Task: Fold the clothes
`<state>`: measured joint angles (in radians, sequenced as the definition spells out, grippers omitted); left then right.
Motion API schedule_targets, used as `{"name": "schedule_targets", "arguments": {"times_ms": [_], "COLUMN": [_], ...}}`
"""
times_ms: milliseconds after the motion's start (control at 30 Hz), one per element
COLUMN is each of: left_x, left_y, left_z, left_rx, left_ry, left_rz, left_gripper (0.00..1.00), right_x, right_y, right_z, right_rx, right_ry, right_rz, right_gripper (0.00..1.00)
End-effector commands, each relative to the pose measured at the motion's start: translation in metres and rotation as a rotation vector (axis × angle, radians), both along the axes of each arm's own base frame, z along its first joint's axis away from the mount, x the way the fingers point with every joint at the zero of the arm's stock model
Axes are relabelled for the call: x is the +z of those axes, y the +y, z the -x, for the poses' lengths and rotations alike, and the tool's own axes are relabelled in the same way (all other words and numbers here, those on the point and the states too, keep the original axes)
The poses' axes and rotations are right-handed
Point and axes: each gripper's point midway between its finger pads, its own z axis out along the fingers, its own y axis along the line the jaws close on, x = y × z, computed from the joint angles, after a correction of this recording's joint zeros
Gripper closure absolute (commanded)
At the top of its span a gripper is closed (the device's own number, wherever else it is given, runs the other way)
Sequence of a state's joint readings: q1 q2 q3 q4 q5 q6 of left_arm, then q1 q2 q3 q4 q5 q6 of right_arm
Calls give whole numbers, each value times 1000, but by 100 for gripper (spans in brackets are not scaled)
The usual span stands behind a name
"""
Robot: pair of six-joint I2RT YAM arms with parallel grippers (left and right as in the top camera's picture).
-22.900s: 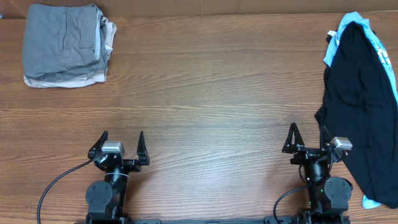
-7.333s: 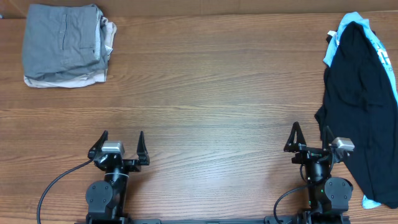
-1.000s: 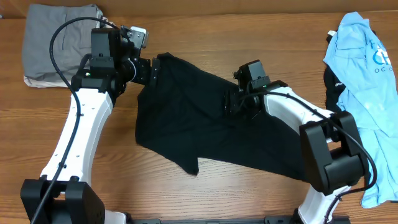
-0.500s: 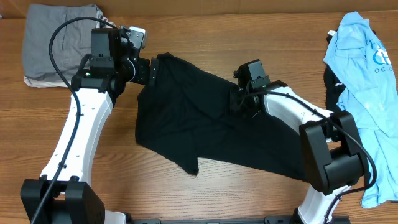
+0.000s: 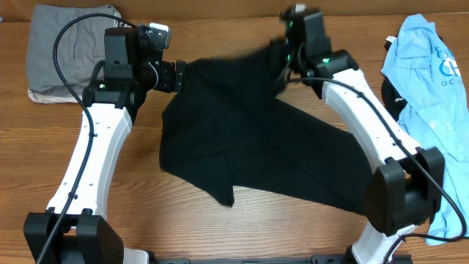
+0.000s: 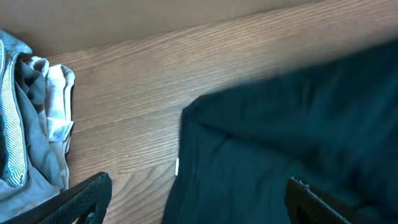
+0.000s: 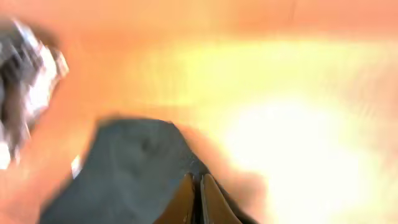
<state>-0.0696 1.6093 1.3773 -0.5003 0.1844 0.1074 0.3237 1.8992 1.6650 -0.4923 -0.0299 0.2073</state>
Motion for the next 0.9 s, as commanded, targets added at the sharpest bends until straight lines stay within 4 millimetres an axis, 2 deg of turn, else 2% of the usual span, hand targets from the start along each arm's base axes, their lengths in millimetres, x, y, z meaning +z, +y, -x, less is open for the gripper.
{"name": "schedule_targets", "arguments": {"times_ms": [0, 133, 233, 400, 533, 667, 700, 733, 767, 800, 833, 867], "left_x": [11, 12, 9, 1, -10, -29, -33, -36, -39, -39, -38, -37], "left_y": [4, 2, 3, 3, 1, -4, -5, -6, -7, -8, -8, -8], "left_z": [-7, -7, -6, -3, -4, -3, -3, -4, -4, -6, -6, -7], "left_rx": [19, 26, 26, 26, 23, 9, 6, 5, 3, 3, 3, 3], "left_ry": [-29, -29, -18, 12, 42, 94, 105, 111, 116, 112, 107, 101], "left_rz": [4, 16, 15, 13, 13, 13, 11, 9, 7, 5, 6, 7], "left_gripper": [9, 12, 13, 13, 13, 13, 13, 13, 13, 13, 12, 12], "right_x": [40, 43, 25, -21, -48, -58, -57, -56, -51, -42, -35, -26], "right_y": [-25, -42, -54, -73, -84, -88, -89, -89, -88, -85, -83, -82], "right_z": [-22, -56, -84, -119, -138, -146, -146, -147, -147, -144, -141, -136], "right_rx": [-74, -122, -144, -203, -238, -254, -255, -255, -251, -231, -219, -208], "right_ry": [-162, -264, -314, -349, -390, -416, -420, -423, -423, -404, -386, -358], "right_rz": [60, 27, 7, -33, -68, -97, -98, -98, -100, -102, -102, -102], "right_gripper": [96, 96, 96, 96, 96, 93, 88, 77, 59, 30, 6, 0]}}
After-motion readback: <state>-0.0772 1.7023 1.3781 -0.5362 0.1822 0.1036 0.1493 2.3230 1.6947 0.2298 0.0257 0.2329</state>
